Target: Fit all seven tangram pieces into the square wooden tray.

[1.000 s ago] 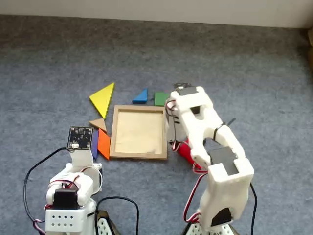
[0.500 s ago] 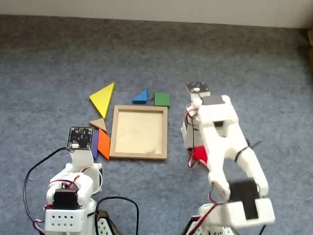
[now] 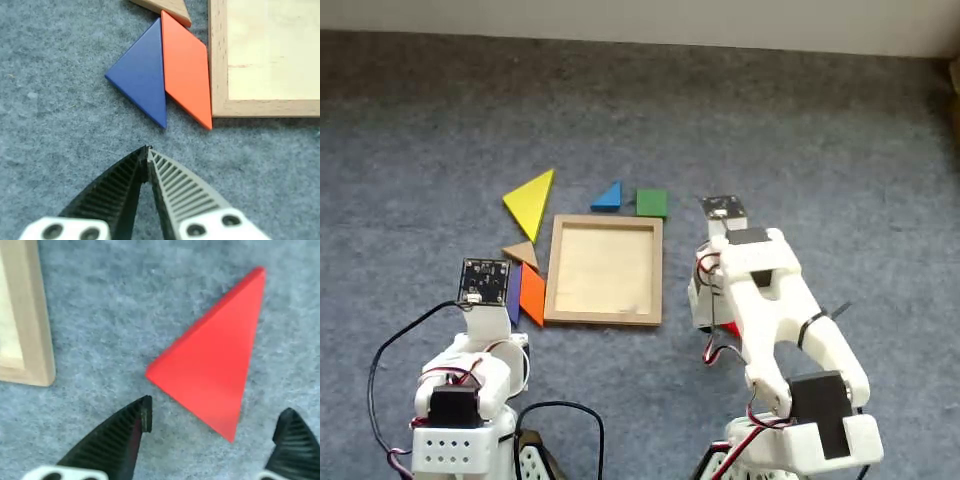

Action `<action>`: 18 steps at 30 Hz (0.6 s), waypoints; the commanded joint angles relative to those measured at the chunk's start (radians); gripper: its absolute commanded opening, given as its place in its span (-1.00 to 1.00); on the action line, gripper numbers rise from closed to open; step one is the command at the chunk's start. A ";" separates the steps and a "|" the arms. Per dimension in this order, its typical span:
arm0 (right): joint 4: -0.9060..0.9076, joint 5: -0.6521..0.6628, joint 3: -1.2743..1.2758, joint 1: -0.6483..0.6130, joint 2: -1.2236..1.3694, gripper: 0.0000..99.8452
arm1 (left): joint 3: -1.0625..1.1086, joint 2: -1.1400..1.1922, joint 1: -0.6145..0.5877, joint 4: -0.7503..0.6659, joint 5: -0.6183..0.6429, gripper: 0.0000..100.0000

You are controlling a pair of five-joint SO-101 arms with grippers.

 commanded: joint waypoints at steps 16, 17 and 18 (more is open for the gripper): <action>-0.196 -0.029 -0.001 -0.048 0.004 -0.21 | 0.019 -0.013 -0.015 0.005 -0.006 -0.99; -0.197 -0.029 0.012 -0.048 0.004 -0.21 | 0.019 -0.013 -0.015 0.005 -0.006 -0.99; -0.200 -0.029 0.021 -0.048 0.004 -0.21 | 0.019 -0.013 -0.015 0.005 -0.006 -0.99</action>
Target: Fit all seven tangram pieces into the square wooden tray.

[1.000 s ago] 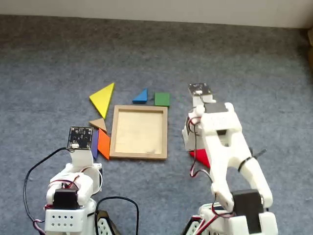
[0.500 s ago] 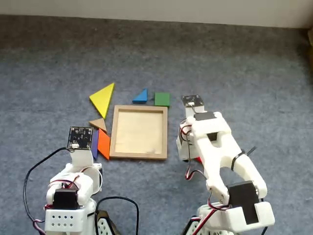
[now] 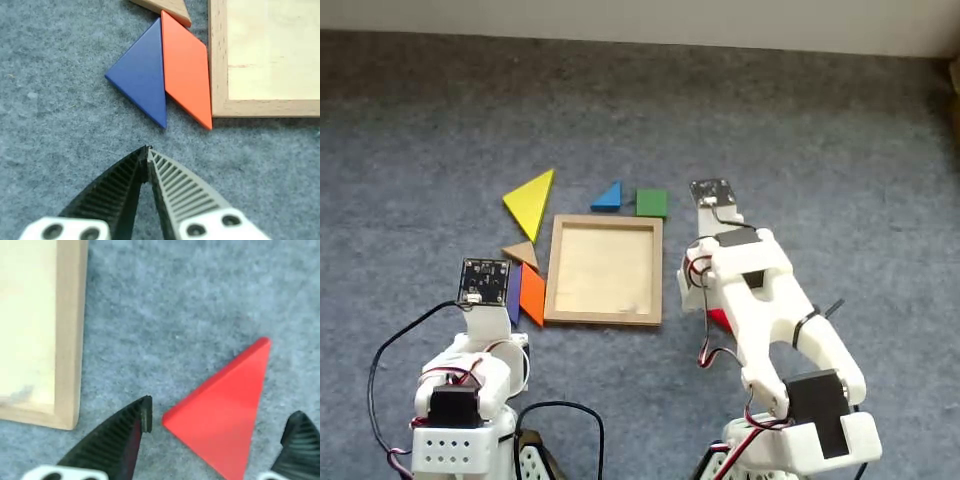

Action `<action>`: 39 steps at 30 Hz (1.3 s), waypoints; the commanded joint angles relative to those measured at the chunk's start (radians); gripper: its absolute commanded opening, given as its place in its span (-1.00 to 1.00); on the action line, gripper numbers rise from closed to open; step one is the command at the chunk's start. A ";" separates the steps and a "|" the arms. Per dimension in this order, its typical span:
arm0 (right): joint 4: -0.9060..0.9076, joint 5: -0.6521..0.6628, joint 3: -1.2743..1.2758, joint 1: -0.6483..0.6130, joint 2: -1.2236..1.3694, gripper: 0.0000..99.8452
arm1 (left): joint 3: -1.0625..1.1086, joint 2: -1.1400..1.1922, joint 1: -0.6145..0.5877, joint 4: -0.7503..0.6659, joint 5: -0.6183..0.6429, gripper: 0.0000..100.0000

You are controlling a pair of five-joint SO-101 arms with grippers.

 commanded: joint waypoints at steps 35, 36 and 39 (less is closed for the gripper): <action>-0.002 -0.011 0.039 0.033 -0.007 -0.37 | 0.019 -0.013 -0.015 0.005 -0.006 -0.99; -0.002 -0.011 0.039 0.033 -0.007 -0.37 | 0.019 -0.013 -0.015 0.005 -0.006 -0.99; -0.002 -0.011 0.041 0.033 -0.005 -0.37 | 0.019 -0.013 -0.015 0.005 -0.006 -0.99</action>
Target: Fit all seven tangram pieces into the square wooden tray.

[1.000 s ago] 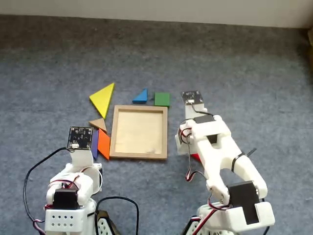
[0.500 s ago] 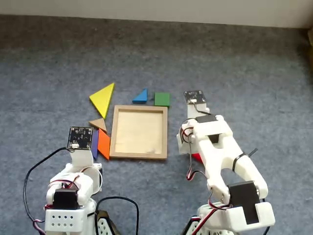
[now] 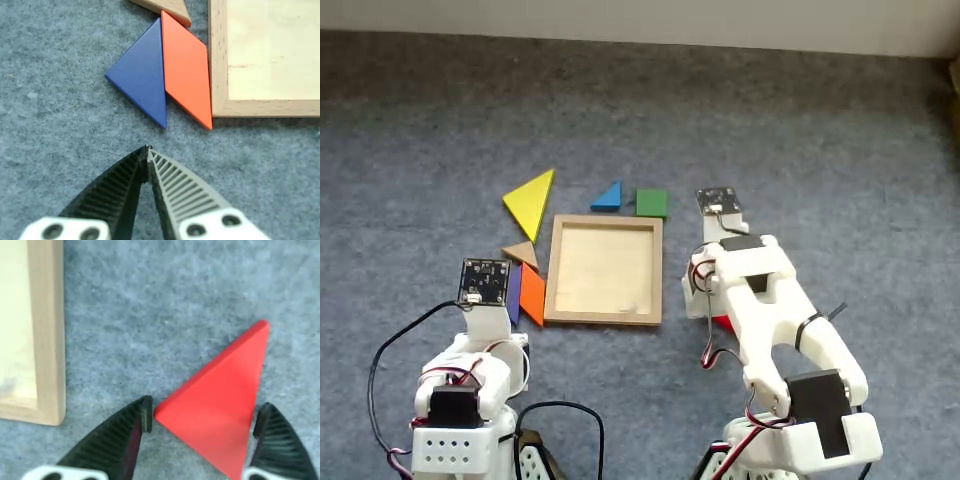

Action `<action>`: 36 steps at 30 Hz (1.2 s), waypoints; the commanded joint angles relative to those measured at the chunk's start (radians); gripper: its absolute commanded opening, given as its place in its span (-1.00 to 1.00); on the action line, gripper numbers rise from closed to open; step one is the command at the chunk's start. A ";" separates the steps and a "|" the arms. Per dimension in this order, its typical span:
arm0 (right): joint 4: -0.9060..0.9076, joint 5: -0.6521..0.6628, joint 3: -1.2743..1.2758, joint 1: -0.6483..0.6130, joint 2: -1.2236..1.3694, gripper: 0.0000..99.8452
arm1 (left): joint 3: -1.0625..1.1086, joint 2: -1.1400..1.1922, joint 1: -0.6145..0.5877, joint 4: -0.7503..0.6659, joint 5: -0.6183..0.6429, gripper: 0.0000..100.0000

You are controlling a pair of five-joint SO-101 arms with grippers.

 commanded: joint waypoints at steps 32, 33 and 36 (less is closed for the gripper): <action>0.286 -0.011 -0.223 -0.084 -0.182 -0.55 | 0.019 -0.013 -0.015 0.005 -0.006 -0.99; 0.291 -0.012 -0.242 -0.099 -0.180 -0.55 | 0.019 -0.013 -0.015 0.005 -0.006 -0.99; 0.289 -0.012 -0.291 -0.154 -0.153 -0.55 | 0.019 -0.013 -0.015 0.005 -0.006 -0.99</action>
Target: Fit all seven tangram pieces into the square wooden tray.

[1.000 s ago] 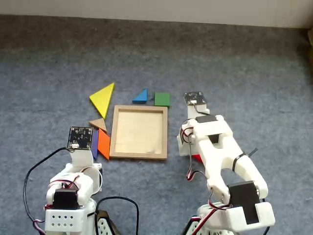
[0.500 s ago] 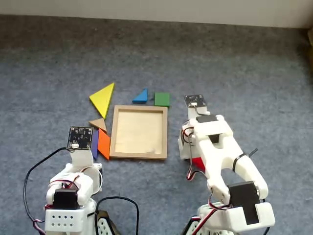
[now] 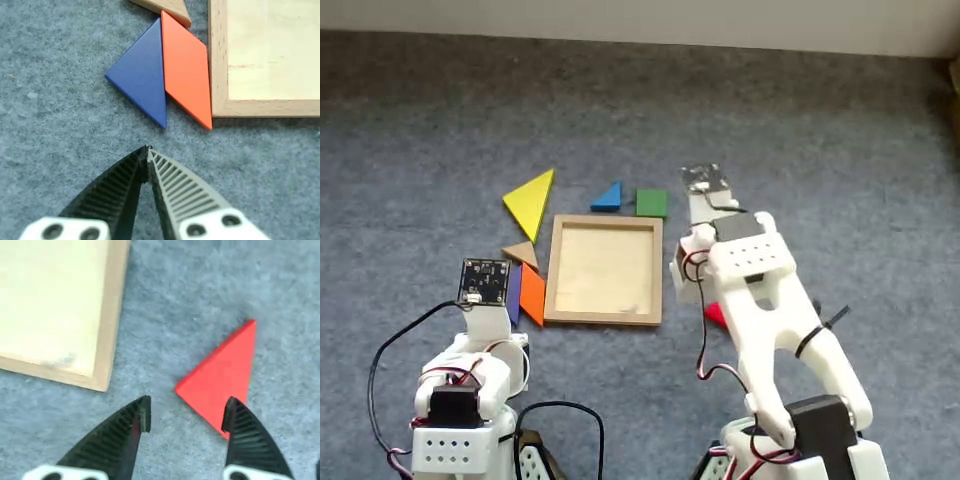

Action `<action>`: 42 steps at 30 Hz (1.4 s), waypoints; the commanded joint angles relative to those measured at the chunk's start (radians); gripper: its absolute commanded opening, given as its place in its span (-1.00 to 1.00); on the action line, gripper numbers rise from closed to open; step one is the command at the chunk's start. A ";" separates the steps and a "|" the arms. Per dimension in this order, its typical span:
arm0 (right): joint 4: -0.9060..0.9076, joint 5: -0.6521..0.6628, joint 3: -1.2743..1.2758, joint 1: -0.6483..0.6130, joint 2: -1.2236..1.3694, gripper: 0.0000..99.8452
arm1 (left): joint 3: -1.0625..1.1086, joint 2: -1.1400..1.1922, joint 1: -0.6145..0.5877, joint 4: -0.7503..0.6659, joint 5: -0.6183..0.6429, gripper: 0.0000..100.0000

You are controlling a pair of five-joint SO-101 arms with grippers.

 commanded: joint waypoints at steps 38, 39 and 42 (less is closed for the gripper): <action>-0.243 -0.038 0.260 0.039 -0.134 -0.32 | 0.019 -0.013 -0.015 0.005 -0.006 -0.99; -0.243 -0.038 0.260 0.039 -0.134 -0.32 | 0.019 -0.013 -0.015 0.005 -0.006 -0.99; -0.245 -0.038 0.262 0.039 -0.133 -0.32 | 0.019 -0.013 -0.015 0.005 -0.006 -0.99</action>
